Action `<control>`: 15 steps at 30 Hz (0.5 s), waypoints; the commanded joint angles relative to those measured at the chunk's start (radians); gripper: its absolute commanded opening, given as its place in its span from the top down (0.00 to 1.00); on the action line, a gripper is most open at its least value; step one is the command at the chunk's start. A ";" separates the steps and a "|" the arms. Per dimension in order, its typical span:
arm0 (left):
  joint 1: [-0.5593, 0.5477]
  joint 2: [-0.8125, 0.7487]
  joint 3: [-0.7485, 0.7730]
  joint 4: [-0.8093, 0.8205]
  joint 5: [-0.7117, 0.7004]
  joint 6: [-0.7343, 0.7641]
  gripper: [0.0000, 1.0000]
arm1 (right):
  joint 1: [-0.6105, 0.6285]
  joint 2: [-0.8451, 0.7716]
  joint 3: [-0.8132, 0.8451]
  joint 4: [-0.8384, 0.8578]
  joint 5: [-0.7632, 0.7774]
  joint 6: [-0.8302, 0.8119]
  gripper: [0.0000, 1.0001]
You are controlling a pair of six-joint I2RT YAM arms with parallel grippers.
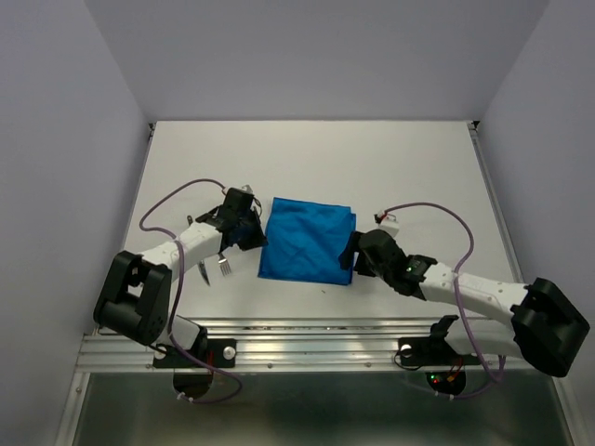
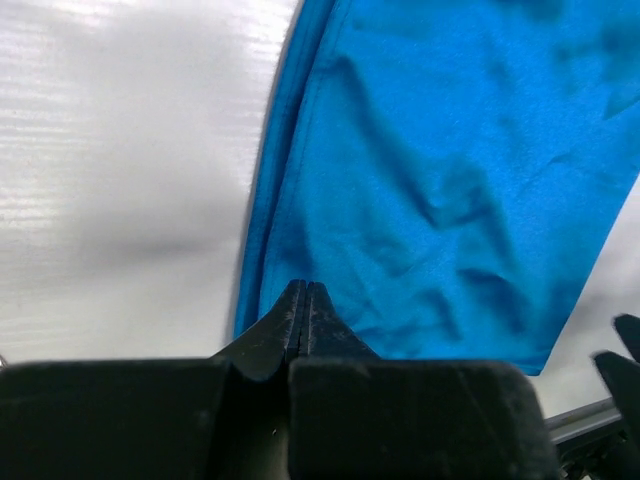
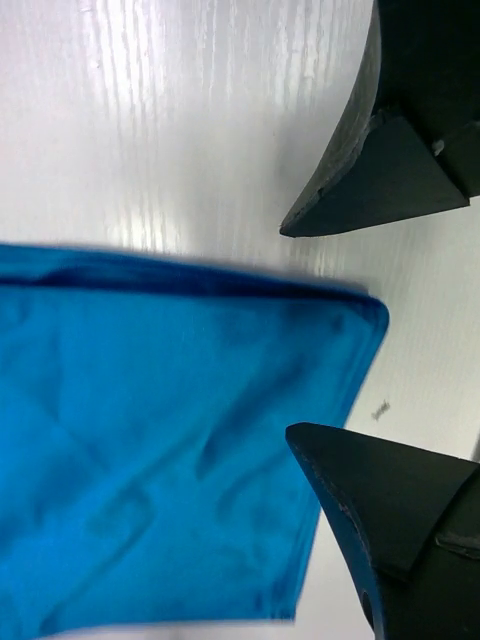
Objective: Fold the napkin into a case and place the utensils inside
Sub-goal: Smooth out the lower triangle-folded napkin at the center of the board.
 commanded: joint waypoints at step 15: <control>-0.009 0.038 0.050 0.011 0.012 0.031 1.00 | -0.052 0.106 -0.025 0.052 -0.102 -0.063 0.93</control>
